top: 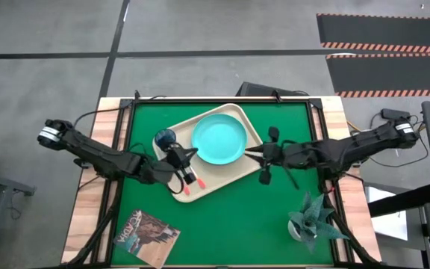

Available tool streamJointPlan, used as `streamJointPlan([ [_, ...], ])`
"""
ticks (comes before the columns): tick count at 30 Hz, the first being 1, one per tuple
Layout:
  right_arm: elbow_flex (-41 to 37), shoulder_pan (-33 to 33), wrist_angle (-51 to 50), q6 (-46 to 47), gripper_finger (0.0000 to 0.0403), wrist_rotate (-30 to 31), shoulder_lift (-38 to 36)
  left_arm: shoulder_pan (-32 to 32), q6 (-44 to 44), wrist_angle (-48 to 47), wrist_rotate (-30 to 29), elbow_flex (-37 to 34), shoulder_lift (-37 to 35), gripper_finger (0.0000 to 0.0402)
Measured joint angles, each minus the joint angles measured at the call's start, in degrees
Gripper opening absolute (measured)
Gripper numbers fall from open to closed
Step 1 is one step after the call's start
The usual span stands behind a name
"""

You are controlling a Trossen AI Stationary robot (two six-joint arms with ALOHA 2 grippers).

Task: Pick and place plate/cup/fork/spoon on tray
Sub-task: Adjust the position of the spoon and fork on the white tray

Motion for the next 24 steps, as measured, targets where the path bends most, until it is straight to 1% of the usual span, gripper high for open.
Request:
streamJointPlan([
  [2,1.93,-0.1,-0.04,-0.34,0.0053,0.0,3.63,0.02,5.57,2.99,-1.72,-0.31,-1.54,0.0],
  [6,6.47,-0.52,-0.01,-0.55,0.0038,-0.02,10.99,0.02,14.82,11.75,-1.85,-0.37,-3.46,0.0],
  [10,11.55,-0.98,-1.0,-2.0,0.0019,-0.08,18.07,0.02,25.96,20.0,-1.85,-0.37,-4.4,0.0],
  [13,15.83,-1.74,-3.87,-2.08,0.001,-0.2,22.87,0.04,31.94,23.32,-1.85,-0.38,-5.11,0.0],
  [16,20.11,-2.87,-7.14,-1.89,0.0009,-0.91,27.34,0.04,34.75,23.73,-1.86,-0.58,-5.66,0.0],
  [19,23.61,-4.28,-8.72,-1.62,0.0009,-5.14,31.42,0.04,35.12,23.7,-2.2,-1.45,-6.15,0.0],
  [24,27.64,-6.76,-8.83,-1.65,0.0008,-14.75,37.24,-0.14,35.6,21.7,-2.23,-2.78,-7.26,0.0],
])
